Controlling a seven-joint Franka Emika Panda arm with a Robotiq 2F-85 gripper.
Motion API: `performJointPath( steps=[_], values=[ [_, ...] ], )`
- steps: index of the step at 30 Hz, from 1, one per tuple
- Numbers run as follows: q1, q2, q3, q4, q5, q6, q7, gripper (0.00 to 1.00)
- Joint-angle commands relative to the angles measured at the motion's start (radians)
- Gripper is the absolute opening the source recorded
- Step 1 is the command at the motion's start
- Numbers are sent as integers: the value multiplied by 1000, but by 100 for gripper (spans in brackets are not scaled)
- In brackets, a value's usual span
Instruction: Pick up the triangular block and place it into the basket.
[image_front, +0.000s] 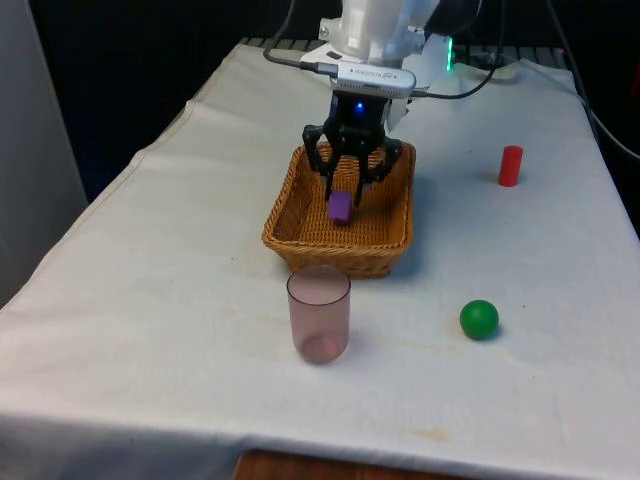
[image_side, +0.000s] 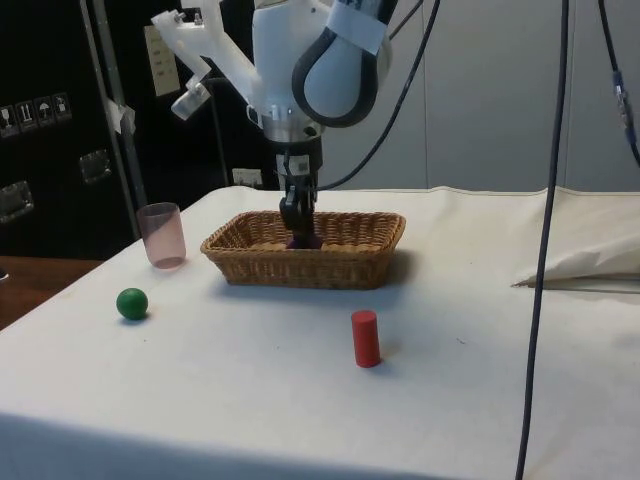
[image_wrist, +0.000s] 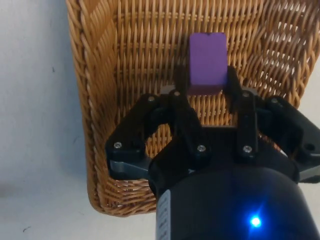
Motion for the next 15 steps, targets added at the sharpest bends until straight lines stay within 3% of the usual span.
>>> performJointPath(
  steps=[1, 3, 7, 12, 15],
  values=[
    [-2, -3, 4, -3, 5, 5, -1, 45],
    [-1, -3, 4, -3, 5, 5, 0, 49],
    [0, -3, 3, -3, 5, 6, 1, 67],
    [2, 0, 0, 0, 0, 0, 2, 98],
    [1, -3, 3, -4, 5, 6, 2, 100]
  ],
)
